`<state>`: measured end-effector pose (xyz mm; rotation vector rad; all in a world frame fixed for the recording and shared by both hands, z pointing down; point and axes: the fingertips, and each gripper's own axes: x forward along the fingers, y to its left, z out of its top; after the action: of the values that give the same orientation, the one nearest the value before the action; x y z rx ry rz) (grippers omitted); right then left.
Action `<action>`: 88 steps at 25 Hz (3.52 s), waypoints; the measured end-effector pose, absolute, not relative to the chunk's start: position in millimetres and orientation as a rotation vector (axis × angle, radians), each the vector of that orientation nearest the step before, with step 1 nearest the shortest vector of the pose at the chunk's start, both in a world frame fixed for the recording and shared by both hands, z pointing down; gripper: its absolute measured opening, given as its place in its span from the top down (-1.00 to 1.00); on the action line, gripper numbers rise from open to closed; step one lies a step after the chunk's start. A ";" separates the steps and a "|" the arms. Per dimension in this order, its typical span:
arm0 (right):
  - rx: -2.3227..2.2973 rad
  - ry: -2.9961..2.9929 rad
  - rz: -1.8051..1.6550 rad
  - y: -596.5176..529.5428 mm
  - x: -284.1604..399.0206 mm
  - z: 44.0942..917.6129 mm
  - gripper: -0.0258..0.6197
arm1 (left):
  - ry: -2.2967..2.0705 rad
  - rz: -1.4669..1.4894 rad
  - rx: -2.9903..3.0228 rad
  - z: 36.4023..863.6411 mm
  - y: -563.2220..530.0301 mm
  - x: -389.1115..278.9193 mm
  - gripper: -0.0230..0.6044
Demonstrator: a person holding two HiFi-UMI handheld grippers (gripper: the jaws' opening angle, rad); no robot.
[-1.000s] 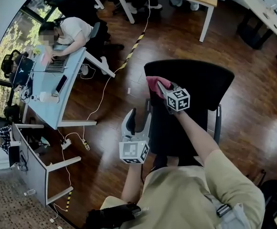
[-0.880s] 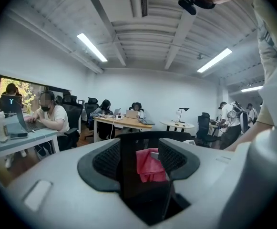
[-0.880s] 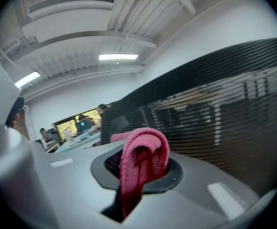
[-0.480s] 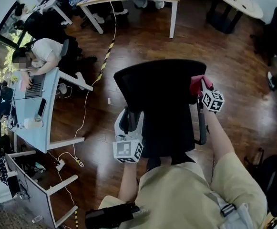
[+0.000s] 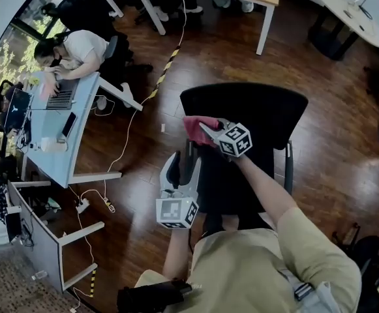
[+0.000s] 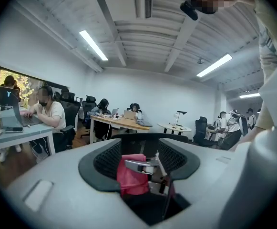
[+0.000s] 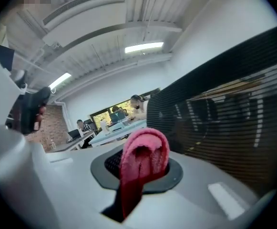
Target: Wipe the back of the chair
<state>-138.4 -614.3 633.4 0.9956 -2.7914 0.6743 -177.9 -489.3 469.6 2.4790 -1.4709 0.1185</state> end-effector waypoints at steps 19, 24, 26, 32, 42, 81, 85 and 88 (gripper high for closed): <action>1.864 -2.143 0.577 -617.4 114.2 684.9 0.82 | -1.409 0.117 2.491 489.8 -506.7 -167.4 0.20; 1.878 -2.034 0.474 -579.9 216.7 677.3 0.82 | -1.339 0.095 2.534 482.0 -504.0 -134.7 0.20; 1.922 -1.966 0.462 -567.8 231.6 675.8 0.83 | -1.333 0.085 2.541 478.4 -500.3 -130.2 0.20; 1.725 -2.120 0.703 -544.1 108.4 708.3 0.82 | -1.397 0.074 2.513 472.1 -490.1 -152.3 0.20; 1.077 -2.687 0.756 -602.9 -211.3 676.3 0.82 | -1.598 0.097 2.398 473.8 -471.9 -227.2 0.21; 1.738 -2.388 0.805 -610.0 -4.0 732.9 0.82 | -1.475 0.149 2.384 512.6 -481.7 -205.4 0.22; 1.978 -2.181 0.763 -575.0 126.3 730.2 0.82 | -1.388 0.128 2.458 507.0 -497.8 -175.6 0.22; 2.175 -1.982 0.762 -536.1 221.9 726.7 0.82 | -1.335 0.099 2.495 506.3 -502.7 -154.1 0.22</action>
<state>221.9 -536.1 726.7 2.1745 -1.9823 0.7623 -154.1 -502.7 506.3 2.4950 -1.3346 0.0992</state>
